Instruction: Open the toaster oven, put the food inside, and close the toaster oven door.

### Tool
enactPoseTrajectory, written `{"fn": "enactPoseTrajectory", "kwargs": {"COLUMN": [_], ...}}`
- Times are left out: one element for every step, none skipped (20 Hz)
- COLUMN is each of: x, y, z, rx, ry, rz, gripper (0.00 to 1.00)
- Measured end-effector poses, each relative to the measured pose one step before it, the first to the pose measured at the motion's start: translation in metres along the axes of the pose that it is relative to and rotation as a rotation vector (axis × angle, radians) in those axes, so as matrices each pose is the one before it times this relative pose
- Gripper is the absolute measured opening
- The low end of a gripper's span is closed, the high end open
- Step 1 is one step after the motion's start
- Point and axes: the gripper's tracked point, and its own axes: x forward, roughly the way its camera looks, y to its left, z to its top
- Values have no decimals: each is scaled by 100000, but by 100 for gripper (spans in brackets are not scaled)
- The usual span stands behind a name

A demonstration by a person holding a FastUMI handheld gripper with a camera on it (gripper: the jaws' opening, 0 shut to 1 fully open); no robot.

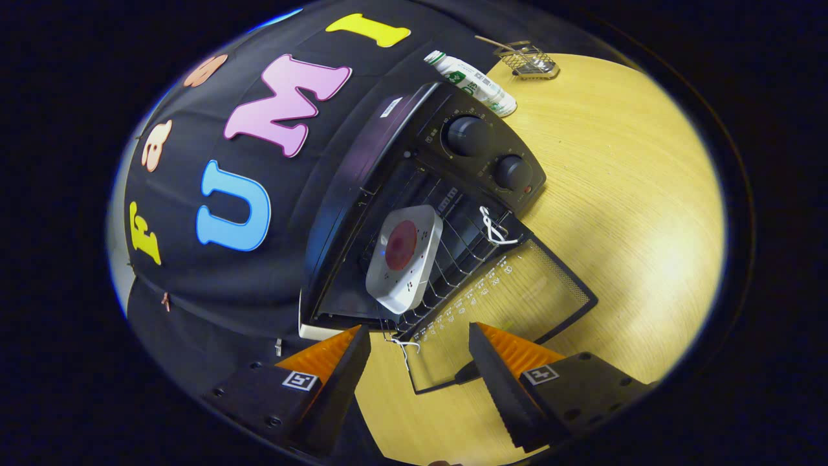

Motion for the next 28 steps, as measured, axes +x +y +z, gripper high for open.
{"fn": "enactPoseTrajectory", "kwargs": {"x": [-515, -550, -462, -383, -290, -198, -125, -152, 4, 65, 266, 401, 491, 589, 602, 628, 700, 613, 754, -79, 227, 195, 560, -83, 188, 340, 248, 212], "y": [-815, -491, -305, -191, -122, -207, -360, -499, -397, -439, -426, -364, -558, -657, -519, -865, -287, -36, 334, 247, 169, 341, 71, 102, -52, -59, -37, 114], "z": [-440, -518, -446, -751, -784, -854, -816, -987, -739, -400, -350, -827, -828, -841, -688, -781, -686, -584, 329, 556, 66, 48, 415, 151, 372, 246, 294, 429], "rx": [-4385, -4487, -4601, -4575, -4585, -5040, -5422, -5270, -5250, -5296, -4854, -4457, -4235, -3899, -3651, -3690, -3592, -2796, -2414, -2561, -2362, -971, 495, 1271, 1619, 885, 237, -55], "ry": [813, -35, -271, 550, 1562, 1735, 1871, 2593, 1216, -387, 3, 1521, 2595, 2401, 1657, 1893, 2091, 1587, -1387, -2011, -308, 539, -1042, 501, -42, -364, -452, -741], "rz": [-2342, -1412, -560, -239, -97, -833, -1604, -2711, -2315, -2325, -2051, -2020, -2964, -3505, -2945, -3293, -2621, -2077, -2062, -1215, -966, 268, -979, -86, -860, -337, 29, 468], "gripper": [98, 98, 99, 98, 98, 98, 98, 99, 99, 99, 99, 98, 99, 99, 99, 99, 99, 99, 99, 99, 99, 99, 99, 99, 99, 99, 99, 99]}}
